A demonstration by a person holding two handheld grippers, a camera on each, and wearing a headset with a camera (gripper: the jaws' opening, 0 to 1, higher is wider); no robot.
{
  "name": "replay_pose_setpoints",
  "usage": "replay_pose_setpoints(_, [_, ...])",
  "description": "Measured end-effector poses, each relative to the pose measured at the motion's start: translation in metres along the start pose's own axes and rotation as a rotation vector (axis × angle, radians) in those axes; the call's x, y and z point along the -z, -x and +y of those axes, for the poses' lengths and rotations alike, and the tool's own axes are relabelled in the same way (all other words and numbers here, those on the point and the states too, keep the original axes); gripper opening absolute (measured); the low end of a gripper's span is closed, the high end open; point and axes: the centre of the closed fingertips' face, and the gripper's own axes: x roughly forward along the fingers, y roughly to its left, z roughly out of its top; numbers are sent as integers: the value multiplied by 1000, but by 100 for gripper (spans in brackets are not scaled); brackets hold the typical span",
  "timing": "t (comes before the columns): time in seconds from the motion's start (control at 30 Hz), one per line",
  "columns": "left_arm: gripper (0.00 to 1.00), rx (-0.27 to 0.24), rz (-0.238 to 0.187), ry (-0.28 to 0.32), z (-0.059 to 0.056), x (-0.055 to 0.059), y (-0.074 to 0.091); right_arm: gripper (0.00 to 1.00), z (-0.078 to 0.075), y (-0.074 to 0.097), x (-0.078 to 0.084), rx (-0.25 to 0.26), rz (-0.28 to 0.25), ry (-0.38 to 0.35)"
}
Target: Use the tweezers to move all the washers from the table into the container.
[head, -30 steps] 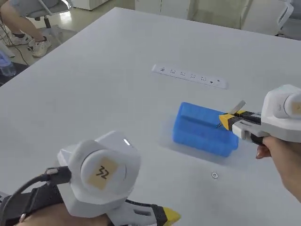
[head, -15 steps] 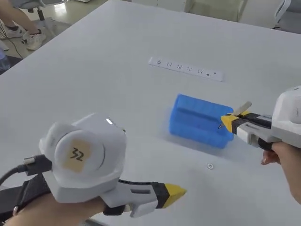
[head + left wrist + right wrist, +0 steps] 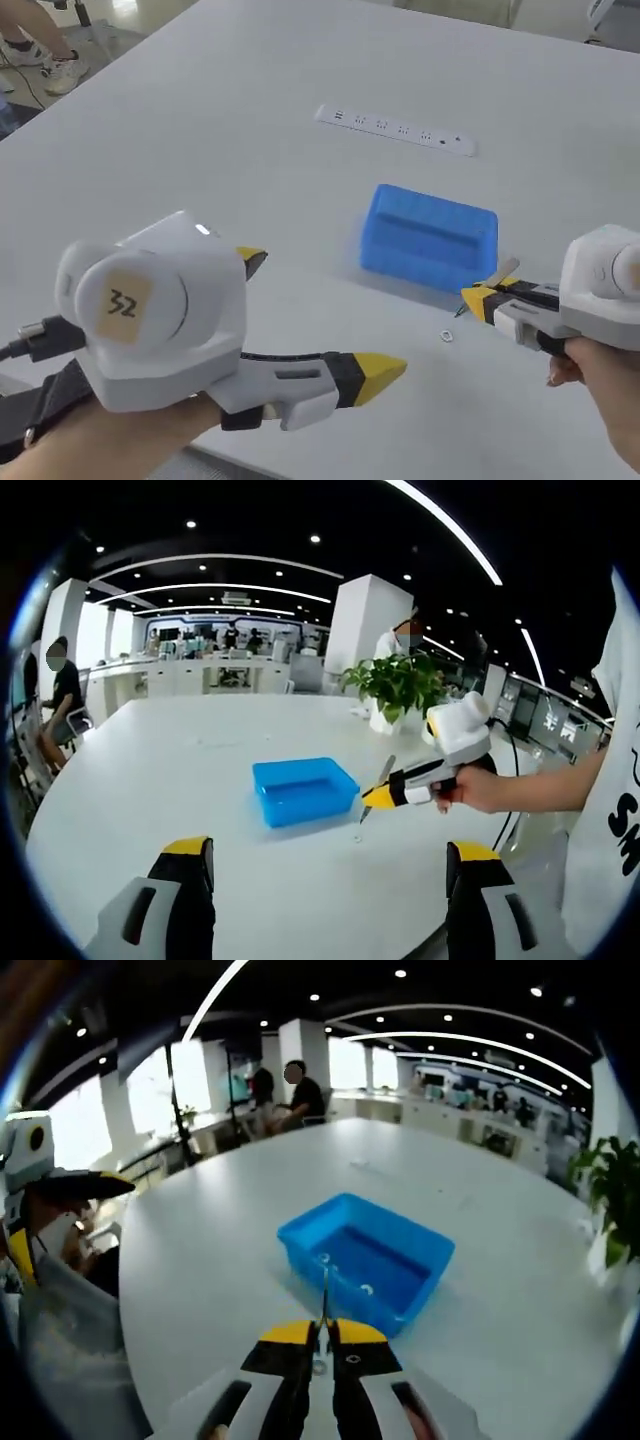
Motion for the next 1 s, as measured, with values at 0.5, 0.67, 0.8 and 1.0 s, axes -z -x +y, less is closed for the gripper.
replay_pose_setpoints(0.5, [99,14,13,9,-4,3,-4,3,-10,-14,16,-4,34,0])
replay_pose_setpoints(0.67, [99,11,24,-5,-4,4,-5,3,-15,-19,23,2,55,16])
replay_pose_setpoints(0.8, [99,7,34,-12,-3,6,-6,3,-16,-20,23,2,38,-5])
replay_pose_setpoints(1.0, [99,8,48,-16,-3,10,-8,3,-16,-22,26,9,24,7])
